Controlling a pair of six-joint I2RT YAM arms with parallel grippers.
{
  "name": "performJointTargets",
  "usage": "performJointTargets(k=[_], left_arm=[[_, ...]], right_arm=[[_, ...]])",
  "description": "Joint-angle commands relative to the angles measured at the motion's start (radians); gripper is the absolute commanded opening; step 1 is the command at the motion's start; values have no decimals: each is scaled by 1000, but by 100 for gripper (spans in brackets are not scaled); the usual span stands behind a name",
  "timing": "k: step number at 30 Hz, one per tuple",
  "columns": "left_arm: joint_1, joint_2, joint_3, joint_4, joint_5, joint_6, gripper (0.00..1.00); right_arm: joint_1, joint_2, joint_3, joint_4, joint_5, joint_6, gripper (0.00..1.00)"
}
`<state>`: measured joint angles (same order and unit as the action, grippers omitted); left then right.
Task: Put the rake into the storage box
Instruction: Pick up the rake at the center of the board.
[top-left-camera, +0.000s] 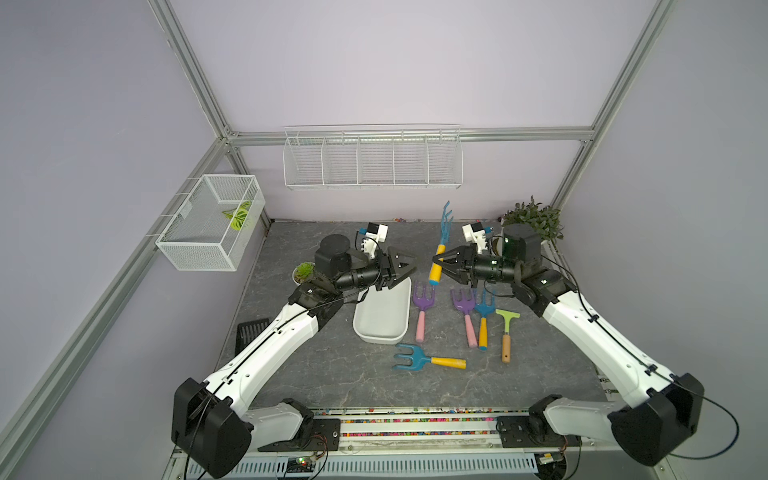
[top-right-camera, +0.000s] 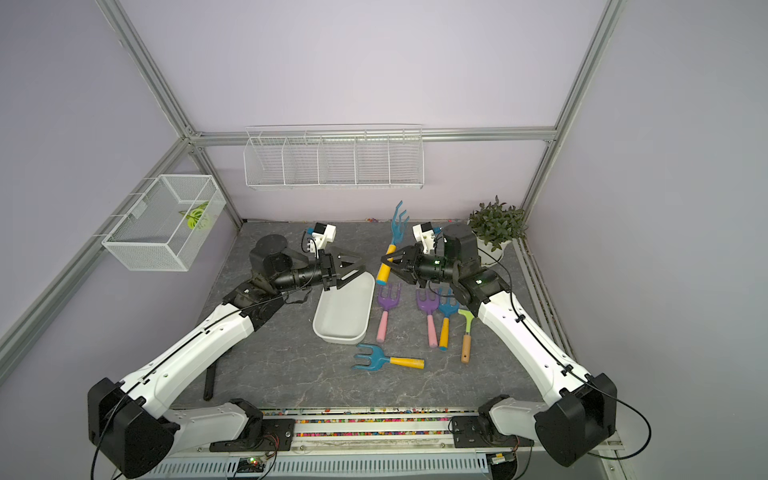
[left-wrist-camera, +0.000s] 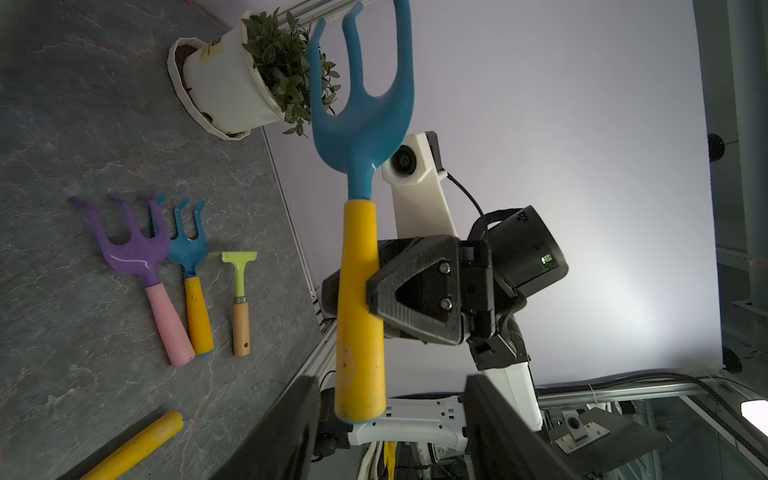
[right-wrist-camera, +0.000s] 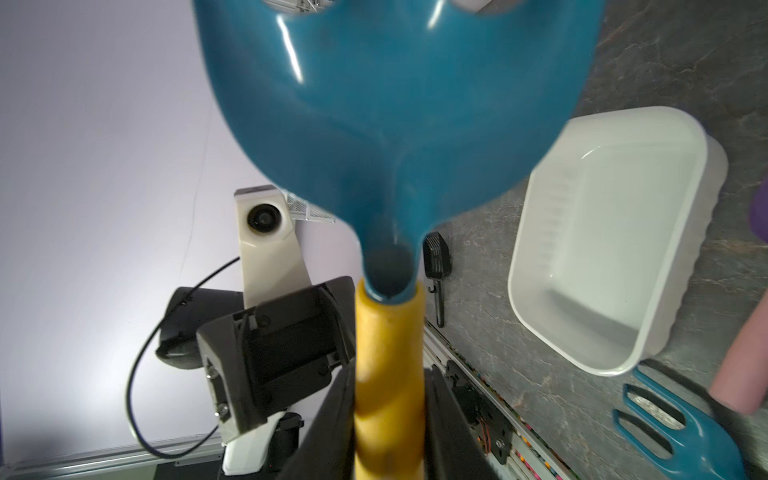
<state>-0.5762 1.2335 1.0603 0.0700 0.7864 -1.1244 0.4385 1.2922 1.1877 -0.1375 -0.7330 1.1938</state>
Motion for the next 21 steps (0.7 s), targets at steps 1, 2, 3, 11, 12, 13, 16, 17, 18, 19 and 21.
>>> performJointTargets(k=[1, 2, 3, 11, 12, 13, 16, 17, 18, 19, 21], left_arm=[[-2, -41, -33, 0, 14, 25, 63], [-2, -46, -40, 2, 14, 25, 64], [-2, -49, -46, 3, 19, 25, 66], [-2, -32, -37, 3, 53, 84, 73], [-2, -26, -33, 1, 57, 89, 73], [-2, -19, -31, 0, 59, 92, 73], [-3, -5, -28, 7, 66, 93, 71], [-3, -1, -27, 12, 65, 91, 71], [-3, 3, -24, 21, 68, 88, 70], [-2, 6, -22, 29, 69, 83, 68], [-3, 11, -17, 42, 72, 75, 67]], right_arm=[[0, 37, 21, 156, -28, 91, 0], [2, 45, 22, 172, -36, 107, 0], [2, 52, 26, 184, -42, 119, 0], [32, 92, 67, 188, -72, 148, 0], [35, 96, 67, 193, -77, 155, 0], [38, 99, 67, 201, -81, 162, 0], [46, 104, 69, 202, -92, 168, 0], [48, 103, 67, 202, -96, 168, 0], [51, 105, 66, 202, -100, 171, 0], [53, 106, 66, 202, -104, 173, 0], [59, 108, 64, 202, -109, 170, 0]])
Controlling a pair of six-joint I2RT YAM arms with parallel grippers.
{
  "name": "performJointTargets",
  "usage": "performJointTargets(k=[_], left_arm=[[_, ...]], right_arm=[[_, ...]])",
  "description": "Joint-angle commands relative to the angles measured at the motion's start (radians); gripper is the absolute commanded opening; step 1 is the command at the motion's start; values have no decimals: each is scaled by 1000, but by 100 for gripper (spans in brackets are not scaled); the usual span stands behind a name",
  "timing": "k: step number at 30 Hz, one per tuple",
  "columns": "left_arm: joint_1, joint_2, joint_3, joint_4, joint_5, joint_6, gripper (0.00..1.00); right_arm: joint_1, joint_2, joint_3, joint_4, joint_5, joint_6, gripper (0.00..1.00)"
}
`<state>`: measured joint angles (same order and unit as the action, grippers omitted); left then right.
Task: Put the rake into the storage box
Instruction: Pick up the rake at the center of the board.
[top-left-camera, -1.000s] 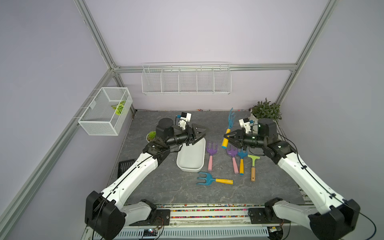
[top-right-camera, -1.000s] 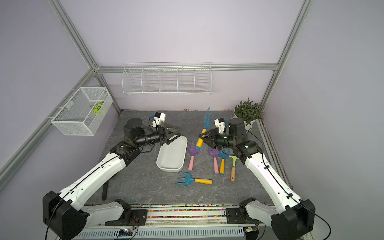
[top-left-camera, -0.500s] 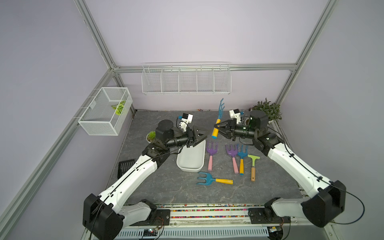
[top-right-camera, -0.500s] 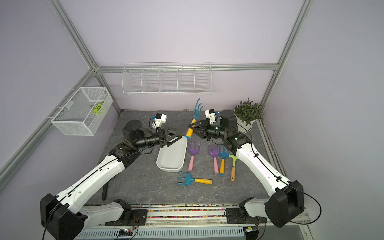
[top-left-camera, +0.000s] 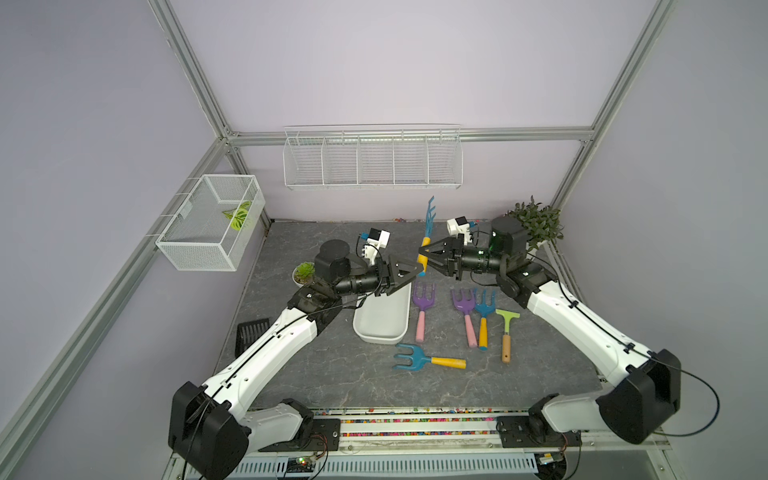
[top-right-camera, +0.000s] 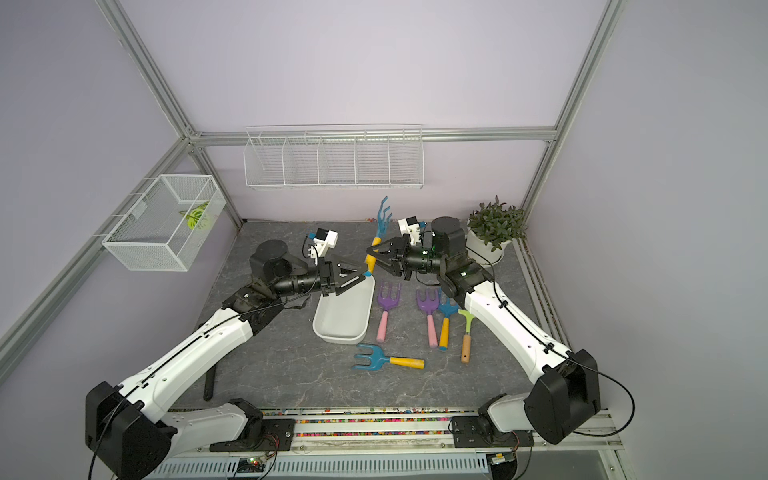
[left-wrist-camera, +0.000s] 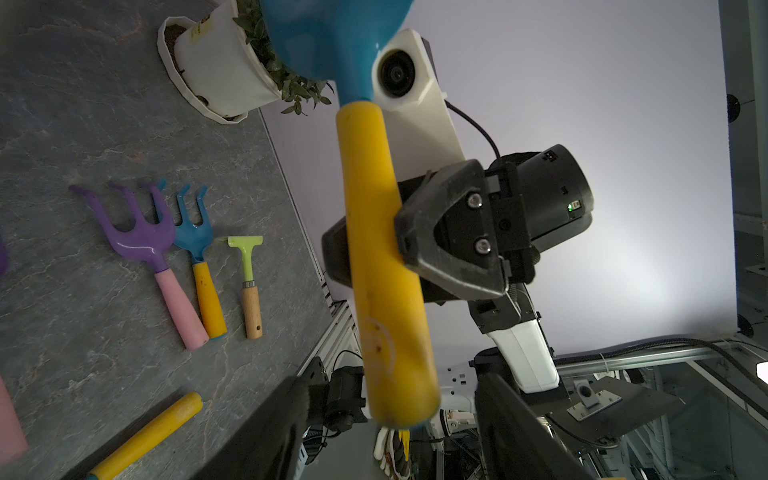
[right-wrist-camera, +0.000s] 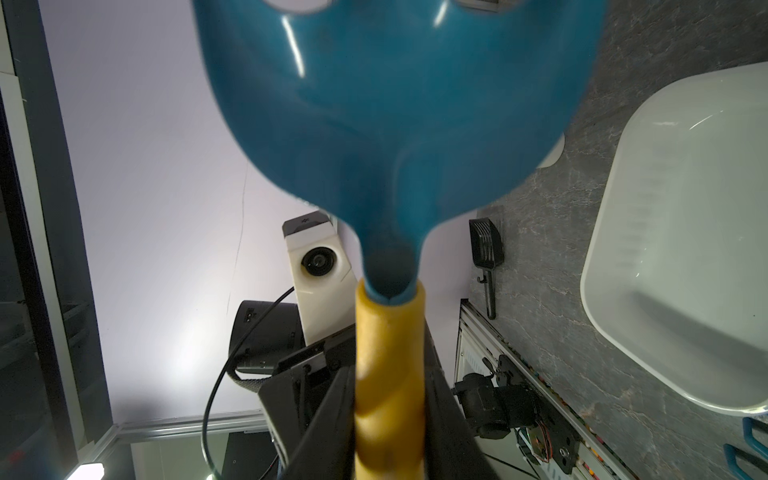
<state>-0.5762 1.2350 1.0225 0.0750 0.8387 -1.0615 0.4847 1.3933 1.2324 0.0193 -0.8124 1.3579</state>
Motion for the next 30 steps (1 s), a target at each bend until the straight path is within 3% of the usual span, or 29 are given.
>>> performJointTargets(k=[1, 11, 19, 30], left_arm=[[-3, 15, 22, 49, 23, 4, 66], [-4, 35, 17, 175, 61, -106, 55], [-4, 18, -12, 177, 74, -119, 46], [-4, 2, -50, 183, 97, -134, 35]], right_arm=[[18, 8, 18, 45, -34, 5, 0], [38, 18, 13, 29, -10, -41, 0], [39, 13, 16, 13, 21, -74, 0], [38, -4, 48, -163, 61, -236, 0]])
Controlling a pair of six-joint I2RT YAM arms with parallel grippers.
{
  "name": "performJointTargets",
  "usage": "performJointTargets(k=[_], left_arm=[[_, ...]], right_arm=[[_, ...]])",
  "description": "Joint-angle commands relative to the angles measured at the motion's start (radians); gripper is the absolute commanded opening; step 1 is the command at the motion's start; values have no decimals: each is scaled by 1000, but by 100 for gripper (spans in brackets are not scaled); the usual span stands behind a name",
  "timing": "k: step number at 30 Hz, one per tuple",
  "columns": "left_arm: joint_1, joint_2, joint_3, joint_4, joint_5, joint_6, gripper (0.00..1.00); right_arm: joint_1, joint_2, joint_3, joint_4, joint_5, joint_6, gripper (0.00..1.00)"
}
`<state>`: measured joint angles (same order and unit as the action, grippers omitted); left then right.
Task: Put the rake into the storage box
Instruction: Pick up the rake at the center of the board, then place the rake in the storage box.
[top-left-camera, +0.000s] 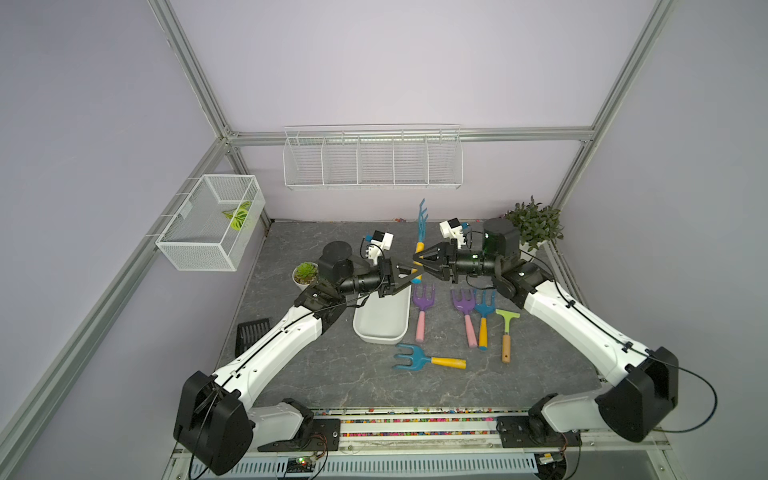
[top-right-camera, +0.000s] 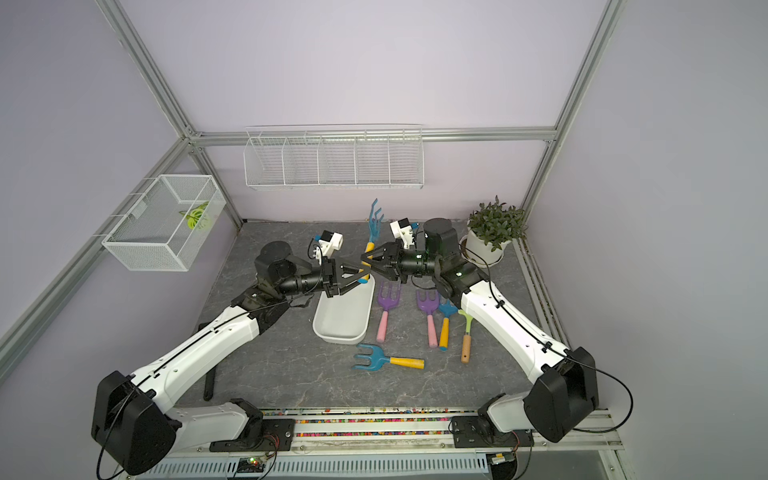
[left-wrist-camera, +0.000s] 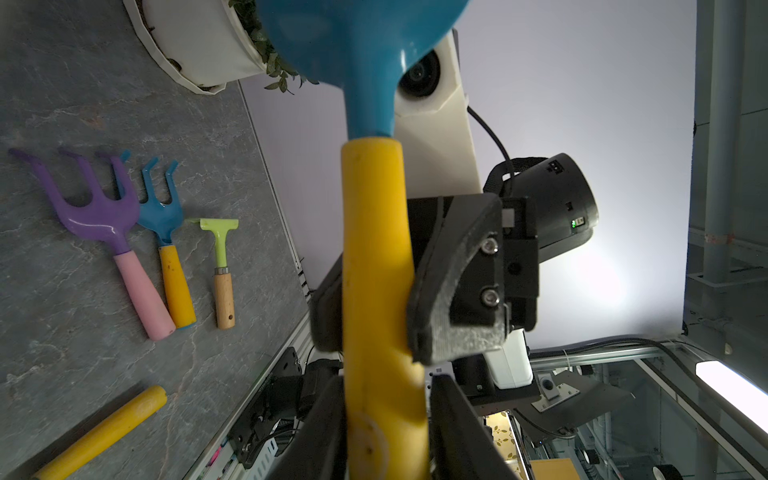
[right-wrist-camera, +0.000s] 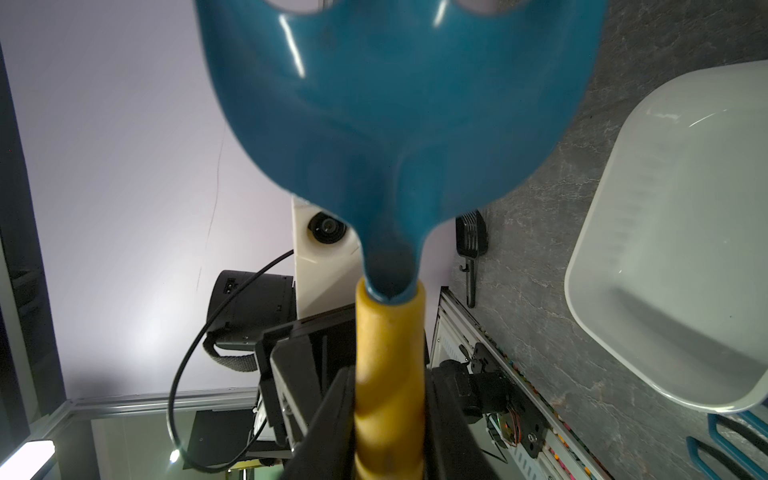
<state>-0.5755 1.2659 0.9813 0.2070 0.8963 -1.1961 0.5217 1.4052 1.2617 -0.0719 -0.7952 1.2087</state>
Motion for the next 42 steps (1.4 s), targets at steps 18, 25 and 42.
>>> performJointTargets(k=[18, 25, 42], left_arm=[[-4, -52, -13, -4, 18, 32, 0], [-2, -64, -3, -65, 9, 67, 0], [13, -73, 93, -963, -475, 605, 0]], right_arm=[[-4, -80, 10, -227, 152, -186, 61], [-73, -209, -75, -255, 227, -199, 78], [-164, -323, -97, -628, 343, -411, 73]])
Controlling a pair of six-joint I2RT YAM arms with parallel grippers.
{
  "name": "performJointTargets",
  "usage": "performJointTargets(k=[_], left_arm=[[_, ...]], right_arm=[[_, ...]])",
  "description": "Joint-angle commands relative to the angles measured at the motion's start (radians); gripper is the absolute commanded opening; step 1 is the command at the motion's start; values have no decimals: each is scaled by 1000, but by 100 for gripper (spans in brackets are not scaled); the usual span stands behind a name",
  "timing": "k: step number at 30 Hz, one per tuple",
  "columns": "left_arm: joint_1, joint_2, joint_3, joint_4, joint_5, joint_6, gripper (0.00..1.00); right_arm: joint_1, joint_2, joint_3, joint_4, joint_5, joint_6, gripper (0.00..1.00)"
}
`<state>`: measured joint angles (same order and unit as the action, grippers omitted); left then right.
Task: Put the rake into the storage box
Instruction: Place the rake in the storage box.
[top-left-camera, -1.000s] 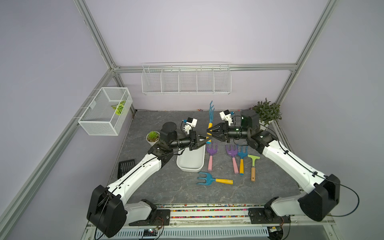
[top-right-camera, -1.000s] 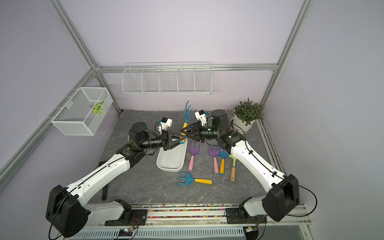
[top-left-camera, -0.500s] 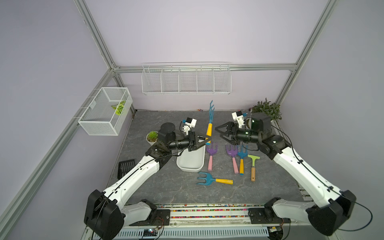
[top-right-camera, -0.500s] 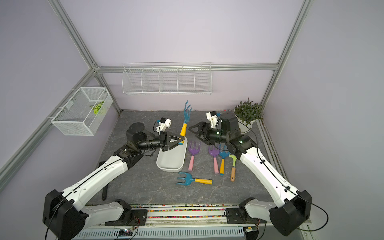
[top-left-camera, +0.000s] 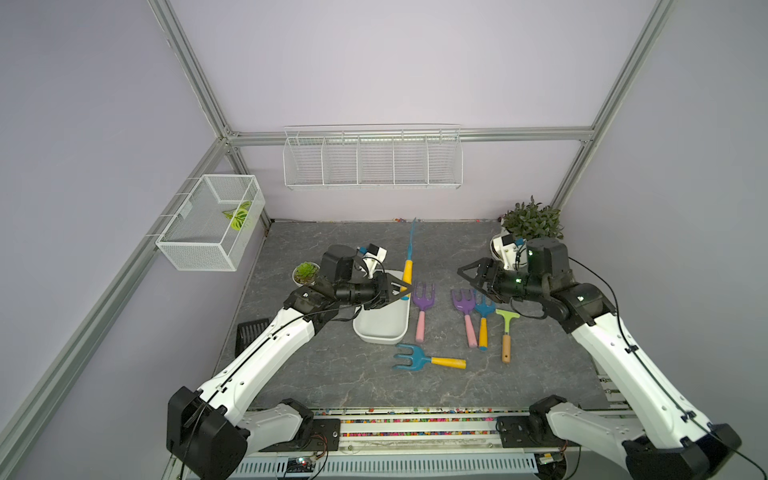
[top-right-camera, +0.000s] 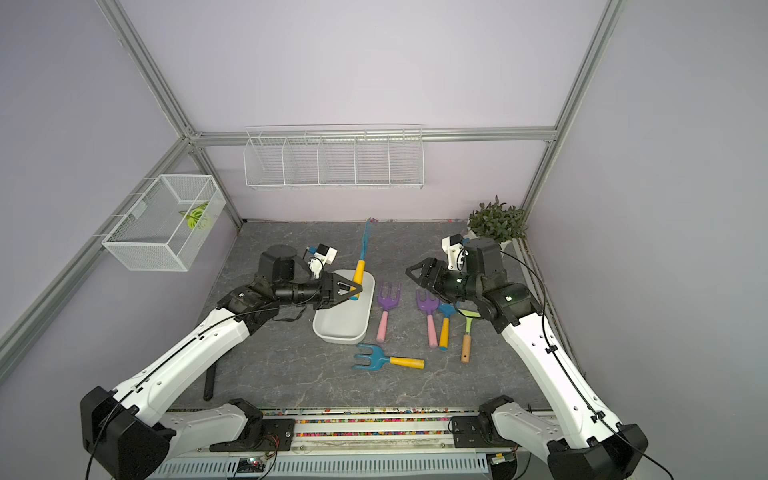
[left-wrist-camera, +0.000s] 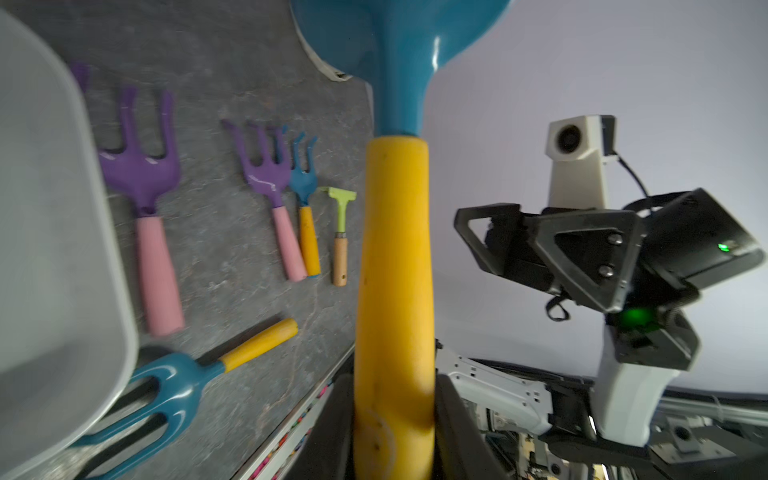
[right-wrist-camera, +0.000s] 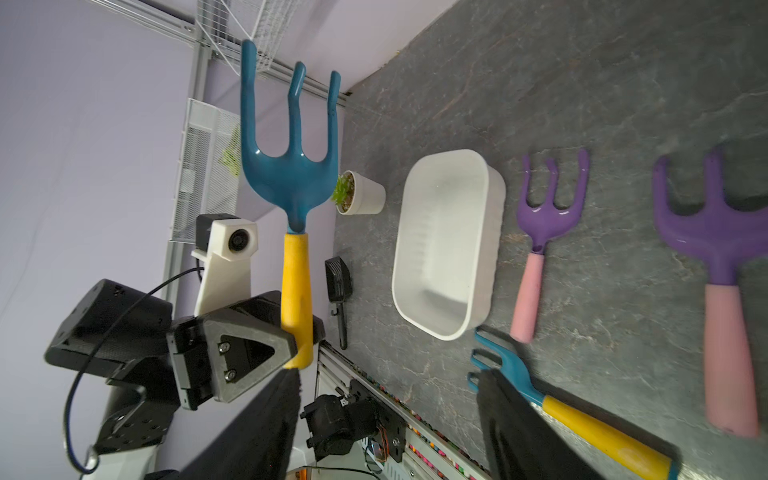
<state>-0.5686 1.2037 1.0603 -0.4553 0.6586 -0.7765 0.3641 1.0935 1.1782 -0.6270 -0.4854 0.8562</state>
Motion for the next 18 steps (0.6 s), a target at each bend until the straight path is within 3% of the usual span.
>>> performJointTargets(k=[1, 4, 9, 18], left_arm=[[5, -9, 2, -337, -297, 209, 0], [6, -2, -39, -410, -444, 256, 0], [6, 51, -8, -503, -591, 304, 0], [3, 158, 61, -539, -613, 377, 0]], right_arm=[[-6, -11, -19, -73, 37, -59, 73], [-7, -8, -36, -67, 42, -49, 73], [-7, 7, -34, -78, 48, -45, 71], [-7, -10, -41, -102, 67, -52, 71]])
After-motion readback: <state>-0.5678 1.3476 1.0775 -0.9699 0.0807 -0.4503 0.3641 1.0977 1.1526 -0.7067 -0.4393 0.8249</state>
